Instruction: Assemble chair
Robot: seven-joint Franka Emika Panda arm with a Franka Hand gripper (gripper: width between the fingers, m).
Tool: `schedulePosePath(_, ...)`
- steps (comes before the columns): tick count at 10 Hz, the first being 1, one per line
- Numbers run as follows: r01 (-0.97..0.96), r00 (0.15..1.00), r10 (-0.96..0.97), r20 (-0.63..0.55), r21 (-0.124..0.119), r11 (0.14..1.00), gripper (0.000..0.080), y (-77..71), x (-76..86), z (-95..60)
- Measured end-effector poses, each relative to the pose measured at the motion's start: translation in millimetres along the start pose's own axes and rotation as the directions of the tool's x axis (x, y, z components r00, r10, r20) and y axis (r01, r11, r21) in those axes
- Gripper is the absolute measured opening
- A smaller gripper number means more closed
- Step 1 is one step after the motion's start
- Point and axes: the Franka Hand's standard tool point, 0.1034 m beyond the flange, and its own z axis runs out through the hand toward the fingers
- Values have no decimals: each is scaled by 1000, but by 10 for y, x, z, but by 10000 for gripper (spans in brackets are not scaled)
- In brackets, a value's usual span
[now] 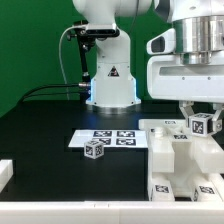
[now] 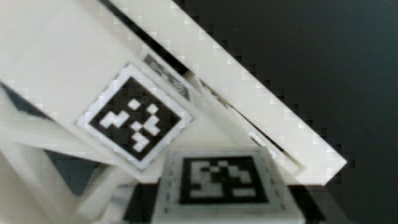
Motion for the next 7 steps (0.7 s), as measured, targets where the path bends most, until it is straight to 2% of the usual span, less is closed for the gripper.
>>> schedulePosePath(1,9,1000,-9,0,0,1000,262,0,0,1)
schedulePosePath(2,78,997,-78,2,-4,997,361,-3,0,-3)
schedulePosePath(3,181,983,-181,11,-8,983,497,-28,0,-22)
schedulePosePath(4,366,931,-366,17,-5,931,497,-59,14,-43)
schedulePosePath(5,474,880,-474,17,-2,880,616,-56,12,-38)
schedulePosePath(7,554,833,-554,17,-3,833,639,-49,19,-34)
